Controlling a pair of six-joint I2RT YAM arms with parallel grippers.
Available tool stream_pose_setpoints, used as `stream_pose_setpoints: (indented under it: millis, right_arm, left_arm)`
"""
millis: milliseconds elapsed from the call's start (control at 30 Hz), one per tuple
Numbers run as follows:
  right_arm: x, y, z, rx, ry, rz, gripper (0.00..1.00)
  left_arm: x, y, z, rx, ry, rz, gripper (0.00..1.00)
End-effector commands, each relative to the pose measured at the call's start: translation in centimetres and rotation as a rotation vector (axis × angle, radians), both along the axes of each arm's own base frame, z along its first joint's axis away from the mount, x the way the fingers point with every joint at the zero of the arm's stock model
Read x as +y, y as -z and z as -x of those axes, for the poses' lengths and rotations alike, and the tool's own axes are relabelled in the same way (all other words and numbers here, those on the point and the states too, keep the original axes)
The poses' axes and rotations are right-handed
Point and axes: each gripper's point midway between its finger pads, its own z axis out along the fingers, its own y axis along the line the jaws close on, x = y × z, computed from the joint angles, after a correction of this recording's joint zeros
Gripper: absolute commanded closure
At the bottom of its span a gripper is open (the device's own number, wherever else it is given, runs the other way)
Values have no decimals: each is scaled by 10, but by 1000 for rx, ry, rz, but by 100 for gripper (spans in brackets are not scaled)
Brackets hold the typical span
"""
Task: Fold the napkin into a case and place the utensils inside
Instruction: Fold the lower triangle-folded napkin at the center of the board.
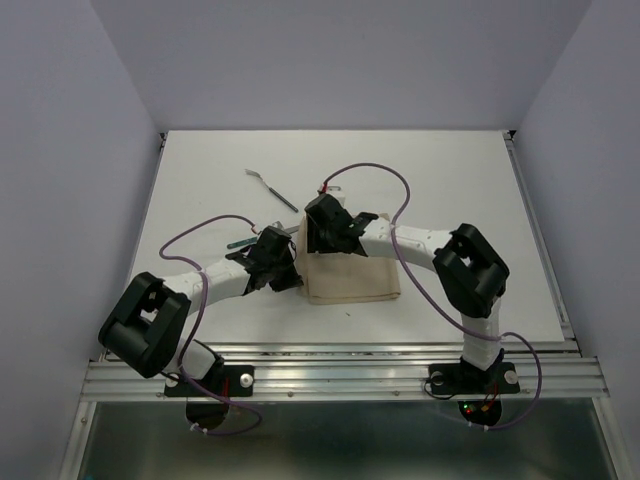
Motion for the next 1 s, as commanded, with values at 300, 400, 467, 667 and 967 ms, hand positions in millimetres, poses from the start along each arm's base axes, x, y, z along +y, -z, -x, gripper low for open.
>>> stream_pose_setpoints:
  millis: [300, 400, 467, 667, 967]
  right_arm:
    - [24, -4, -64, -84, 58, 37, 51]
    - [23, 2, -74, -89, 79, 56, 54]
    - [24, 6, -77, -88, 80, 67, 55]
    - [17, 16, -83, -82, 96, 100, 67]
    - [14, 21, -87, -94, 108, 128, 68]
  left_arm:
    - [-3, -7, 1, -16, 16, 18, 100]
    - [-3, -7, 1, -20, 17, 18, 100]
    - [-2, -7, 2, -19, 15, 17, 100]
    - [-2, -7, 3, -20, 13, 18, 100]
    - [-1, -8, 4, -20, 11, 22, 100]
